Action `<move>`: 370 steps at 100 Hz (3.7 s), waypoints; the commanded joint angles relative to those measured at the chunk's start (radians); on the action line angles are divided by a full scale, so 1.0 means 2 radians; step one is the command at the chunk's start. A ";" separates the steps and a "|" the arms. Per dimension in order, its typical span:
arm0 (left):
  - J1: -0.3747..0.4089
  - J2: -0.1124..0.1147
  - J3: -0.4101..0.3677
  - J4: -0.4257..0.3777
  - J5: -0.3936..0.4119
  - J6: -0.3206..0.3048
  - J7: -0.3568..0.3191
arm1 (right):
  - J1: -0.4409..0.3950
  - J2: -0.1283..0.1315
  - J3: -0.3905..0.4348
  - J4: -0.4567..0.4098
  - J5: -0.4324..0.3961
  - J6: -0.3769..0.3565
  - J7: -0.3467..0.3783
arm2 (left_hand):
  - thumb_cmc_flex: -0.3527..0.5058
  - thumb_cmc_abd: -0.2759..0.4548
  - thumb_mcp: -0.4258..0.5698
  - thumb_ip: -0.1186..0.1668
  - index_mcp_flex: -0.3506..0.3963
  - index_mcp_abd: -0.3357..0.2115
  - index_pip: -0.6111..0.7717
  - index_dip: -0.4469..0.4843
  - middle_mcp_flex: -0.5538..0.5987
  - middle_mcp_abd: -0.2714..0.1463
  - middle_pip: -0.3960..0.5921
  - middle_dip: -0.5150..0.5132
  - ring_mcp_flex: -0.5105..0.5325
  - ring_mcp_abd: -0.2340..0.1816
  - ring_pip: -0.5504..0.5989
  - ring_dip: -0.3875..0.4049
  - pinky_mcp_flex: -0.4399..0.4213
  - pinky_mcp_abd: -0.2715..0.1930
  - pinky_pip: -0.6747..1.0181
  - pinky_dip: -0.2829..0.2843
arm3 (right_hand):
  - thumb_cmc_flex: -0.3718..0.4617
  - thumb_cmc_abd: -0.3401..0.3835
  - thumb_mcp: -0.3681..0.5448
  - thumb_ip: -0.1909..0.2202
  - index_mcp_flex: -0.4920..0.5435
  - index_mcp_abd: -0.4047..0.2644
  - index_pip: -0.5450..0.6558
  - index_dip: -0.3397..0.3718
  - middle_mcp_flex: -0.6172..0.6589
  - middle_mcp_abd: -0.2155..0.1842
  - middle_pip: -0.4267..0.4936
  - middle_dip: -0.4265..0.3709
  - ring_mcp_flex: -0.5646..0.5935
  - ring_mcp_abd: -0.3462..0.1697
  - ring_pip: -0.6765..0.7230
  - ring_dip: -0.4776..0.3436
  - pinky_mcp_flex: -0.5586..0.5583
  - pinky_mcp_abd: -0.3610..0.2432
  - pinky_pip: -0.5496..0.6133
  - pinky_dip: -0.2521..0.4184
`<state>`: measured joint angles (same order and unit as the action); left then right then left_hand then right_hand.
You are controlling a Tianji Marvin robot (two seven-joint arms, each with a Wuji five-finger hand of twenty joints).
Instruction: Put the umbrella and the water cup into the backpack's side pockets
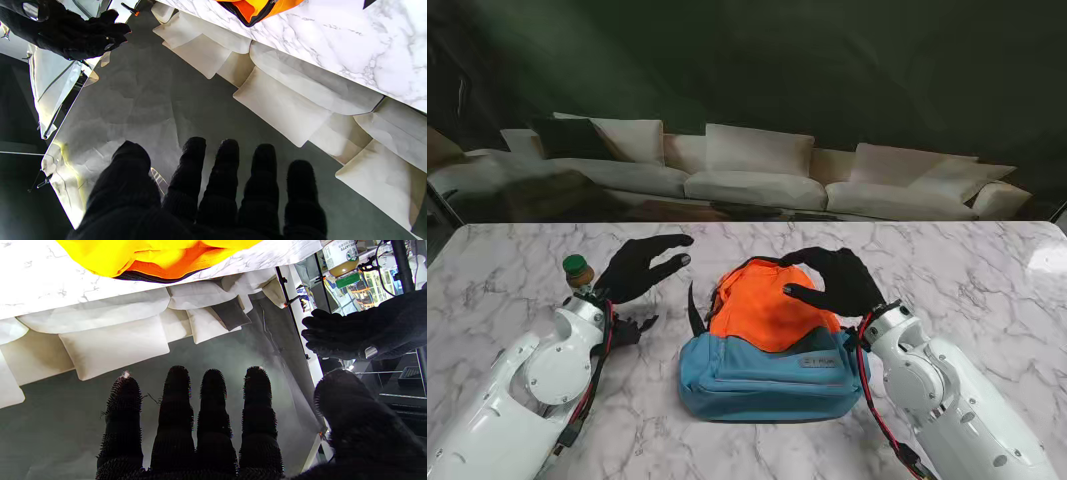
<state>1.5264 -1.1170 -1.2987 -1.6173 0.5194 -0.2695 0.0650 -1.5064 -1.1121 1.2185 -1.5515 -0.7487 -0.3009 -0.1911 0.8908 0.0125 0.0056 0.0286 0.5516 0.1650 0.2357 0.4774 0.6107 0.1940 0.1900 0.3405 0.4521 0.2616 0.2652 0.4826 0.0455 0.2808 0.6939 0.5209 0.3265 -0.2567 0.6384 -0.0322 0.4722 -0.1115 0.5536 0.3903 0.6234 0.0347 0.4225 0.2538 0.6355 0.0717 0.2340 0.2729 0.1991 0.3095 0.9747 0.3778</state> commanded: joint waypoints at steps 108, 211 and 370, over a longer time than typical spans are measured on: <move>-0.005 0.000 0.008 -0.003 -0.001 0.007 -0.012 | 0.137 0.008 -0.044 0.121 -0.017 0.008 0.040 | 0.004 0.027 -0.015 -0.016 0.008 0.008 -0.001 0.002 0.008 0.000 0.008 0.006 0.009 0.001 0.007 0.005 -0.006 0.005 0.008 0.008 | -0.091 -0.047 -0.021 -0.017 -0.107 0.016 -0.048 0.000 -0.119 0.003 0.006 0.004 -0.068 0.001 -0.031 -0.010 -0.052 -0.007 -0.055 0.007; 0.000 -0.001 0.002 -0.004 -0.008 0.001 -0.011 | 0.334 -0.025 -0.303 0.347 0.057 0.101 0.075 | 0.005 0.026 -0.016 -0.016 0.007 0.008 -0.002 0.002 0.010 -0.001 0.008 0.007 0.009 0.001 0.007 0.005 -0.007 0.007 0.006 0.008 | -0.151 -0.127 0.044 -0.040 -0.181 0.079 -0.128 -0.027 -0.218 0.023 0.000 -0.009 -0.108 0.006 -0.057 -0.033 -0.064 -0.001 -0.130 0.008; -0.008 -0.001 0.008 0.008 -0.003 -0.004 -0.009 | 0.387 -0.163 -0.424 0.593 0.148 0.101 -0.066 | 0.002 0.025 -0.015 -0.016 0.004 0.007 -0.003 0.001 0.009 -0.001 0.009 0.007 0.008 0.004 0.007 0.005 -0.008 0.007 0.002 0.009 | 0.126 -0.161 0.195 -0.123 0.180 -0.098 0.296 -0.020 0.250 -0.065 0.391 0.297 0.292 -0.066 0.475 0.192 0.162 -0.011 0.220 0.108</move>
<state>1.5129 -1.1162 -1.2853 -1.6045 0.5119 -0.2758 0.0581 -0.7164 -1.4360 0.3711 -0.3606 -0.4472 -0.0894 -0.3121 0.8908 0.0250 0.0052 0.0286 0.5517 0.1689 0.2358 0.4774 0.6107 0.1940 0.1901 0.3413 0.4522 0.2705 0.2653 0.4842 0.0443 0.2810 0.6940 0.5210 0.4730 -0.6775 0.9113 -0.3251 0.7097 -0.1230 1.0148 0.3239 1.0598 -0.0910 1.1599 0.8275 1.1547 -0.0508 1.1331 0.6250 0.5074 0.2741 1.3749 0.5968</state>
